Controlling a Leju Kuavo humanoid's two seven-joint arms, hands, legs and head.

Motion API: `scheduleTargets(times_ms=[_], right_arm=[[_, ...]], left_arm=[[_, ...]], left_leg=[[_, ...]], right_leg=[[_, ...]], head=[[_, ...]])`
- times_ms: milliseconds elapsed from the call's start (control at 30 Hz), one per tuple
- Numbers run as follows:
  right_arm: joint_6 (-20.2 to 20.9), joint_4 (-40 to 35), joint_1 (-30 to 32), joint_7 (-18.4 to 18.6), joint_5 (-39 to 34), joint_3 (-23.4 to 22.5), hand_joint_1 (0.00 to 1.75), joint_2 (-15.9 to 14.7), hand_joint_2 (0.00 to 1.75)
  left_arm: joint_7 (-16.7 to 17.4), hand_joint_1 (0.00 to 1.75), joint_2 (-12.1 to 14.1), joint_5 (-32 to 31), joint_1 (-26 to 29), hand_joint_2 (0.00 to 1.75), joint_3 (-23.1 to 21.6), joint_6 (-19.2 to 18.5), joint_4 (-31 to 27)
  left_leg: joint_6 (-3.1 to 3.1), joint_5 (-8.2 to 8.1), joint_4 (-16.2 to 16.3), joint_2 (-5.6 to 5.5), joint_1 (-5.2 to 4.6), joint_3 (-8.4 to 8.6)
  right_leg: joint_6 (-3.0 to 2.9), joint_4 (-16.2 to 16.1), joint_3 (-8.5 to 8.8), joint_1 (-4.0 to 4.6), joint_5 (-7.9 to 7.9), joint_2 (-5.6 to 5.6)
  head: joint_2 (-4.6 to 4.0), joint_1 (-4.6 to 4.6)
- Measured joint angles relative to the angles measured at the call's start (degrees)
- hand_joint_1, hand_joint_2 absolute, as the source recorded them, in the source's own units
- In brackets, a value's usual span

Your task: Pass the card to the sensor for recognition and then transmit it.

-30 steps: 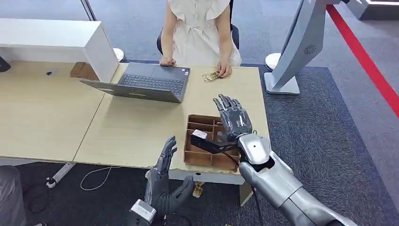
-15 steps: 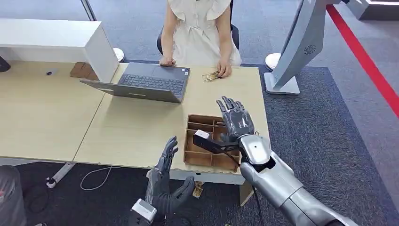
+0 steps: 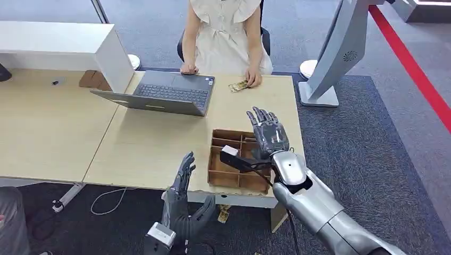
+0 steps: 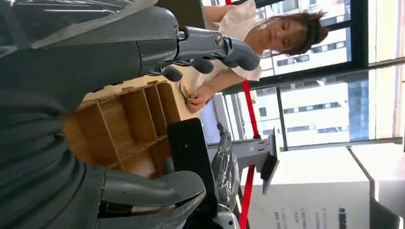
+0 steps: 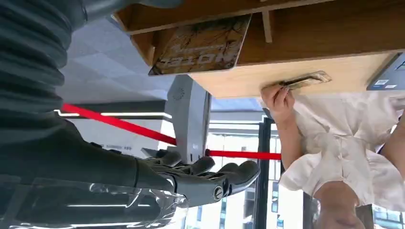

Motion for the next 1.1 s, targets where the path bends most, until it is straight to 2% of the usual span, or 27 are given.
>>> scheduleTargets(times_ms=[233, 267, 300, 333, 400, 433, 700, 733, 1100], right_arm=[[-0.3, 0.9, -0.1, -0.9, 0.0, 0.0, 0.00, 1.0, 1.75], [-0.3, 1.1, -0.2, -1.0, 0.0, 0.0, 0.37, 1.2, 1.75], [-0.4, 1.4, -0.3, -1.2, 0.0, 0.0, 1.62, 1.5, 1.75], [-0.4, 1.6, -0.3, -1.3, 0.0, 0.0, 1.68, 1.7, 1.75], [-0.3, 1.7, -0.3, -1.4, 0.0, 0.0, 1.68, 1.9, 1.75], [-0.3, 1.9, -0.3, -1.4, 0.0, 0.0, 1.75, 2.1, 1.75], [2.0, 2.2, -0.3, -1.0, -0.5, 0.0, 1.75, 2.2, 1.75], [2.2, 2.2, -0.3, -0.8, -0.5, 0.0, 1.68, 2.2, 1.75], [3.1, 2.0, -0.3, -0.3, -1.3, -0.5, 1.64, 2.0, 1.75]], left_arm=[[0.0, 0.00, 0.4, 1.0, -0.3, 1.75, -0.8, 1.8, -0.4], [0.0, 0.00, 0.5, 1.2, -0.5, 1.75, -1.2, 1.9, -0.5], [0.0, 0.00, 0.6, 1.3, -0.5, 1.75, -1.3, 2.1, -0.5], [0.0, 0.00, 0.6, 1.3, -0.6, 1.75, -1.4, 2.1, -0.5], [-0.1, 0.00, 0.7, 1.3, -0.5, 1.75, -1.4, 2.2, -0.7], [-0.1, 0.00, 0.7, 1.3, -0.5, 1.75, -1.4, 2.2, -0.9], [-0.1, 0.00, 0.8, 1.3, -0.5, 1.75, -1.7, 2.1, -1.0], [-0.1, 0.00, 0.8, 1.2, -0.5, 1.75, -1.7, 2.1, -1.0], [-0.1, 0.00, 1.1, 0.8, -0.5, 1.75, -1.7, 2.1, -1.6]], left_leg=[[-0.01, 0.01, 0.0, 0.00, 0.00, -0.01], [-0.01, 0.01, 0.0, 0.00, 0.00, -0.01], [-0.01, 0.01, 0.0, 0.00, 0.00, 0.00], [-0.01, 0.01, 0.0, 0.00, 0.00, -0.01], [-0.01, 0.01, 0.0, 0.00, 0.00, -0.01], [-0.01, 0.01, 0.0, 0.00, 0.00, -0.01], [-0.01, 0.01, 0.0, 0.00, 0.00, -0.01], [-0.01, 0.01, 0.0, 0.00, 0.00, 0.00], [-0.01, 0.01, 0.0, 0.00, 0.00, 0.01]], right_leg=[[0.00, 0.0, 0.00, 0.00, 0.00, 0.00], [0.00, 0.0, 0.00, 0.00, 0.00, 0.00], [0.00, 0.0, 0.01, 0.00, 0.00, 0.00], [0.00, 0.0, 0.00, 0.00, 0.00, 0.00], [0.00, 0.0, 0.00, 0.00, 0.00, 0.00], [0.00, 0.0, 0.00, 0.00, 0.00, 0.00], [0.00, 0.0, 0.00, 0.00, 0.00, 0.00], [0.00, 0.0, 0.00, 0.00, 0.00, 0.00], [0.00, 0.0, 0.01, 0.00, 0.00, 0.00]], head=[[0.00, 0.00], [0.00, 0.02], [0.00, 0.02], [0.00, 0.00], [0.00, 0.02], [0.00, 0.00], [0.00, 0.00], [0.00, 0.00], [0.00, 0.00]])
